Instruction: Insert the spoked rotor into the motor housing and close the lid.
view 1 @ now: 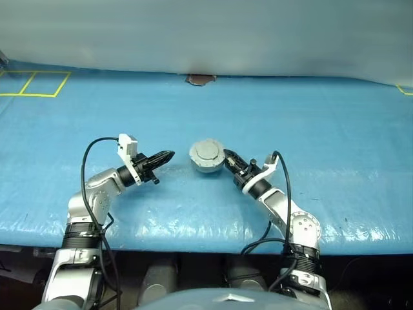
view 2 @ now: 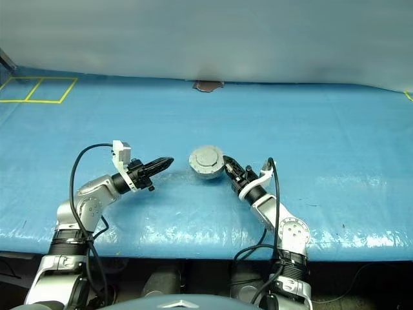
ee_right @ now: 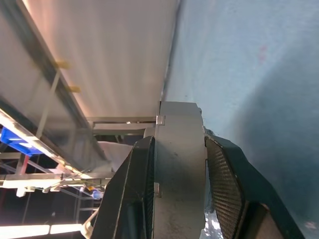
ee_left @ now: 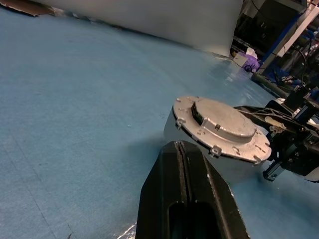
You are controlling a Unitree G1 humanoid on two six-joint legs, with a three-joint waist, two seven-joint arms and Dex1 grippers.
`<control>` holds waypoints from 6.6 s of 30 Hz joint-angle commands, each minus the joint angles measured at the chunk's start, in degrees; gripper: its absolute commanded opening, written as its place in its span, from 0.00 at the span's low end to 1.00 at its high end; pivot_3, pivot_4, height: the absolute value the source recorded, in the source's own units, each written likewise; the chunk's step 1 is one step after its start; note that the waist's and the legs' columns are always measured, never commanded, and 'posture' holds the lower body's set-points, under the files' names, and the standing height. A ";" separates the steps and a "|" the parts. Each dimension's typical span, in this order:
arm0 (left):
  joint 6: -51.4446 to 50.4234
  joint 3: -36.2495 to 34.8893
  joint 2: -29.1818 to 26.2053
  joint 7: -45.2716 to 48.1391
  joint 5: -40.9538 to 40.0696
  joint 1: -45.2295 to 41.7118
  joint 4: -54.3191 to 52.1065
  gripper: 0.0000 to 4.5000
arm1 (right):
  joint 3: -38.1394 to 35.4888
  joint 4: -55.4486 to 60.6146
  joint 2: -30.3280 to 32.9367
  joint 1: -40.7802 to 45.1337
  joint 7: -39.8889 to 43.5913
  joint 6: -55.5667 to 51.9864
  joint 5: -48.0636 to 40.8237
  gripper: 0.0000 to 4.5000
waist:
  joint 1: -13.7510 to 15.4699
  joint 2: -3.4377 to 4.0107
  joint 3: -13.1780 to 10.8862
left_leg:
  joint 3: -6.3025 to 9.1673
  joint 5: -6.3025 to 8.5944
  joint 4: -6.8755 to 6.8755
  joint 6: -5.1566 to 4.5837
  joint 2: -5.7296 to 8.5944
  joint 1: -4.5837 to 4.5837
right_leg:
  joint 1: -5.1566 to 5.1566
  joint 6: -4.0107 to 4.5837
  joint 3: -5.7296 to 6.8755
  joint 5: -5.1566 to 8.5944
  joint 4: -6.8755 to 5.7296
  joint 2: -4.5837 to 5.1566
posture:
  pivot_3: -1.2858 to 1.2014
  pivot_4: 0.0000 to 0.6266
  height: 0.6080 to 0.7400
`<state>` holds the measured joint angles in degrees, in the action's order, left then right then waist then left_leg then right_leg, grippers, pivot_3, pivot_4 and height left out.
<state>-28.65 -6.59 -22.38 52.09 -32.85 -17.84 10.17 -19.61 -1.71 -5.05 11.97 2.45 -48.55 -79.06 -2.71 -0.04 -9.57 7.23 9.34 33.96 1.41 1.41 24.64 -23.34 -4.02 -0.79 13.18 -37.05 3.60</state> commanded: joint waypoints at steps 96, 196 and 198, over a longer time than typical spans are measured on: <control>-26.42 -15.09 17.99 -15.18 -26.25 -6.71 10.36 0.60 | 10.13 9.34 -1.05 0.85 2.01 4.66 1.15 0.48 | -0.69 -0.03 -0.01 | -0.15 -0.01 0.78 -0.01 0.00 0.03 | -0.08 0.09 -0.19 0.00 -0.74 -0.05 | 0.52 0.24 1.00; 18.03 18.83 -3.04 8.12 13.89 -0.39 -5.27 1.00 | 19.46 21.78 35.36 -11.62 35.23 25.18 51.14 0.89 | 1.14 -0.66 -0.40 | -0.47 0.00 1.00 0.01 -0.07 0.05 | -0.11 0.34 -0.32 -0.05 -0.61 0.04 | 0.52 0.24 1.00; 18.81 18.41 -2.91 8.42 14.11 -0.50 -4.79 1.00 | 20.00 21.68 34.71 -11.78 33.74 26.80 53.82 0.96 | 1.24 -0.66 -0.40 | -0.47 0.00 1.01 0.01 -0.06 0.06 | -0.12 0.34 -0.32 -0.05 -0.61 0.05 | 0.52 0.24 1.00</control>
<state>-11.59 12.80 -25.35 59.92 -18.76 -17.44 6.04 0.13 18.62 29.82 -0.11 36.88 -23.63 -26.70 -1.47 -0.70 -9.97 6.76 9.34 34.97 1.42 1.34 24.70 -23.46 -3.69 -1.10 13.13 -37.67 3.65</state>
